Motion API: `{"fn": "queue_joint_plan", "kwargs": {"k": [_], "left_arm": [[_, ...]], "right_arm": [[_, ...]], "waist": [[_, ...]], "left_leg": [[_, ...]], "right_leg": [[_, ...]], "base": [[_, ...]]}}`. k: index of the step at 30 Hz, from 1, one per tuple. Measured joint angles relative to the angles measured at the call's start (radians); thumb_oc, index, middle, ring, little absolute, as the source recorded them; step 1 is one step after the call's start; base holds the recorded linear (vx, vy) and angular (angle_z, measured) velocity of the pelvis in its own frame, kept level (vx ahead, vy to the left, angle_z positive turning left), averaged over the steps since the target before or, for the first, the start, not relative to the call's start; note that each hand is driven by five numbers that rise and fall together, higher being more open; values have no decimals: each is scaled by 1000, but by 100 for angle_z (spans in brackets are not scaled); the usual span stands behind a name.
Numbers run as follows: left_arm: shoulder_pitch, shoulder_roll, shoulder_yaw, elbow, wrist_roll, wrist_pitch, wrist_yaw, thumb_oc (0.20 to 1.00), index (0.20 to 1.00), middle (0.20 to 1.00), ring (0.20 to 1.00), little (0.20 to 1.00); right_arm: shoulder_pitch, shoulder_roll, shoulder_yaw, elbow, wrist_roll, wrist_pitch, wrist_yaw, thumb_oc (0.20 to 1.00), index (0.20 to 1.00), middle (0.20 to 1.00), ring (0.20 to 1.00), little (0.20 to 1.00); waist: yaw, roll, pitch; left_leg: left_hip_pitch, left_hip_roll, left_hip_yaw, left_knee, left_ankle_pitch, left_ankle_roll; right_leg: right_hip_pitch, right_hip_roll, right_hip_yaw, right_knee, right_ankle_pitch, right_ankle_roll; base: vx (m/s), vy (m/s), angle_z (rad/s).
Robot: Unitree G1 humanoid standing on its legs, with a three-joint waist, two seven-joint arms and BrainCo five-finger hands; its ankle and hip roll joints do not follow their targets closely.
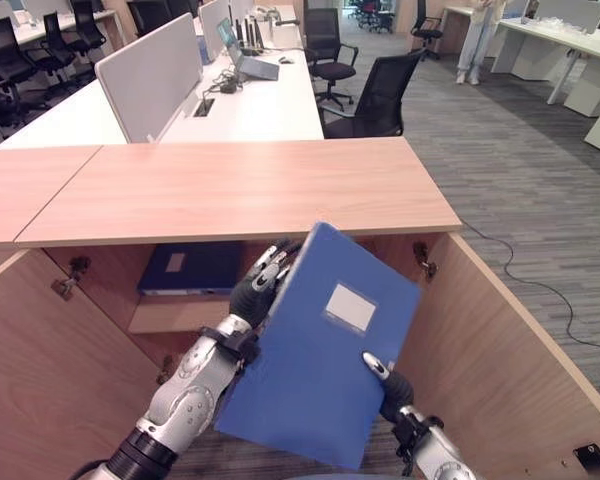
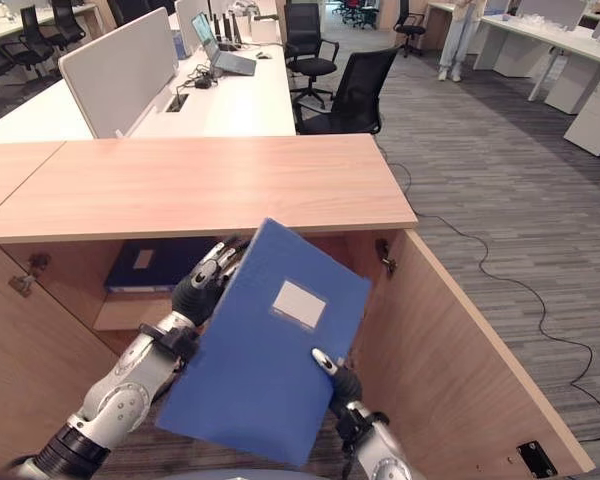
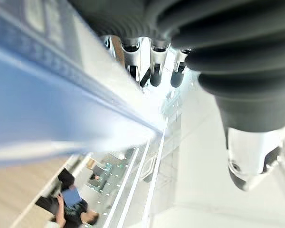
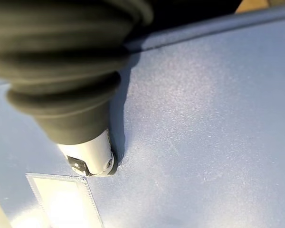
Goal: Put the empty folder in the office cabinet
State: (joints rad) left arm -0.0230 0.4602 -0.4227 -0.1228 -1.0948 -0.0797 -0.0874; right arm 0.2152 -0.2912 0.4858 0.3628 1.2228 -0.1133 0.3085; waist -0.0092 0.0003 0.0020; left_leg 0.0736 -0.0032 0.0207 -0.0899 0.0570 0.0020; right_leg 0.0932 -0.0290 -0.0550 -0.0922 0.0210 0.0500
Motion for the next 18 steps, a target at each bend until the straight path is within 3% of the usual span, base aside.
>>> {"fn": "queue_joint_plan", "kwargs": {"k": [2, 3, 6, 9, 12, 14, 16, 18], "left_arm": [[19, -15, 3, 14, -6, -1, -9, 1000, 1000, 1000, 1000, 1000], [89, -67, 30, 92, -46, 6, -16, 1000, 1000, 1000, 1000, 1000], [135, -119, 30, 221, -87, 24, -9, 1000, 1000, 1000, 1000, 1000], [169, -141, 26, 291, -102, 49, -9, 1000, 1000, 1000, 1000, 1000], [173, -165, 22, 483, -94, 78, -3, 1000, 1000, 1000, 1000, 1000], [145, -211, 28, 713, -63, 96, 1, 1000, 1000, 1000, 1000, 1000], [43, -313, 123, 1094, 3, 108, -5, 1000, 1000, 1000, 1000, 1000], [15, -342, 176, 1291, 131, 121, 8, 1000, 1000, 1000, 1000, 1000]], "right_arm": [[28, 16, -19, 5, 18, 9, -4, 200, 200, 200, 200, 200], [88, 80, -110, 75, 66, 10, -45, 200, 200, 200, 200, 200], [96, 116, -169, 108, 129, 11, -85, 200, 200, 200, 200, 200], [91, 130, -184, 110, 145, 14, -95, 200, 200, 200, 200, 200], [44, 153, -182, 136, 165, 13, -100, 200, 200, 200, 200, 200], [-24, 176, -179, 235, 169, 16, -116, 200, 200, 200, 200, 200], [-77, 183, -181, 333, 169, 28, -130, 200, 200, 200, 200, 200], [-116, 198, -181, 405, 167, 49, -142, 200, 200, 200, 200, 200]], "waist": [[-4, 2, 0], [-12, 10, -3], [-19, 15, -2], [-20, 16, -1], [-27, 20, -3], [-36, 19, -3], [-35, 21, -9], [-44, 16, -12]], "left_leg": [[0, 0, 0, 0, -1, -1], [-1, 0, -2, 0, -1, -2], [-12, 2, -9, -6, -5, -7], [-17, 3, -17, -6, -2, -6], [-18, 4, -23, -1, 1, -6], [-19, 5, -28, -1, 2, -9], [-19, 7, -29, 0, -1, -17], [-30, 10, -36, -1, -2, -24]], "right_leg": [[0, 0, 0, 0, 0, 0], [1, 0, -2, 0, -1, -2], [-3, 2, -8, 0, -1, -1], [-5, 4, -15, 0, -1, -2], [-5, 7, -19, 0, -2, -3], [-4, 8, -25, 0, -3, -5], [-3, 11, -27, 1, -4, -5], [-10, 12, -32, 3, -8, -13]], "base": [[0, 0, 0], [0, 0, 0], [16, -24, 6], [13, -33, 8], [-2, -40, 5], [9, -30, 8], [38, -45, 4], [61, -72, 8]]}}
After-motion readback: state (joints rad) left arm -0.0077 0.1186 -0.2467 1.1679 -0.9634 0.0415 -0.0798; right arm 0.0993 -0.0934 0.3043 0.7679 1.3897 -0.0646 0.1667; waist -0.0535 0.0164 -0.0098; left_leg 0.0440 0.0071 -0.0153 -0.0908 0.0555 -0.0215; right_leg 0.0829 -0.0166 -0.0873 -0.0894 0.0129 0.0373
